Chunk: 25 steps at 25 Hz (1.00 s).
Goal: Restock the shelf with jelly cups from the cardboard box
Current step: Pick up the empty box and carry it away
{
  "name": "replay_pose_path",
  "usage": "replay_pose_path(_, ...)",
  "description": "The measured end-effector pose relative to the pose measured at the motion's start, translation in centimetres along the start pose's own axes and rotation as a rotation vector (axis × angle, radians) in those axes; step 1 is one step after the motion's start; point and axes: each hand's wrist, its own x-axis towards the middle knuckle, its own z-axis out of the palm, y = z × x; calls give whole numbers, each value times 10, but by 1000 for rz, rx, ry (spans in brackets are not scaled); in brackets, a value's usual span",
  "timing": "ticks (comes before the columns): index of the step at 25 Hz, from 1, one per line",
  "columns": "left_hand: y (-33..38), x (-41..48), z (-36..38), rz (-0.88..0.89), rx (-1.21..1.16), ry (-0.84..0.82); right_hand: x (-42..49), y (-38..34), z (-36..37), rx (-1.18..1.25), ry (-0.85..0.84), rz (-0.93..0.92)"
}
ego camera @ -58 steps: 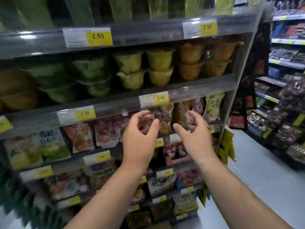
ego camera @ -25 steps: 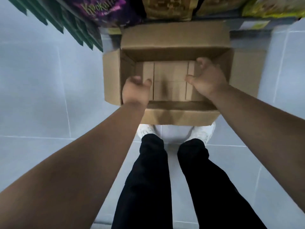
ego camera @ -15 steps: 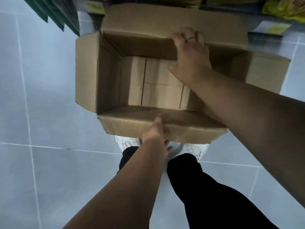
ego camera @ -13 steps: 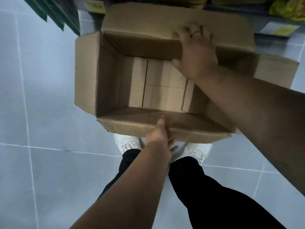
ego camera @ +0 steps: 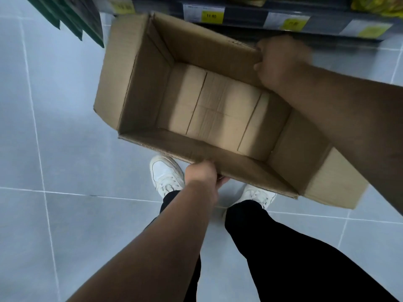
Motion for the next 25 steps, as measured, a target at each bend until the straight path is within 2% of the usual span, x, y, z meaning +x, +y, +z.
replay_pose_path(4,-9,-69,-23,69,115,43,-68,29,-29,142,23,89)
replay_pose_path(8,-23,-127,-43,158,320,72,-145,49,-63,298,36,263)
replay_pose_path(16,-40,-242,-54,362,820,-26,-322,86,-114,542,122,723)
replay_pose_path(20,-54,-309,-42,554,1093,-82,-429,100,-130,731,212,907)
replay_pose_path(23,-73,-355,-16,777,1318,-95,-505,113,-138,828,306,1061)
replay_pose_path(25,-99,-393,10,993,1538,-74,-561,120,-146,904,372,1179)
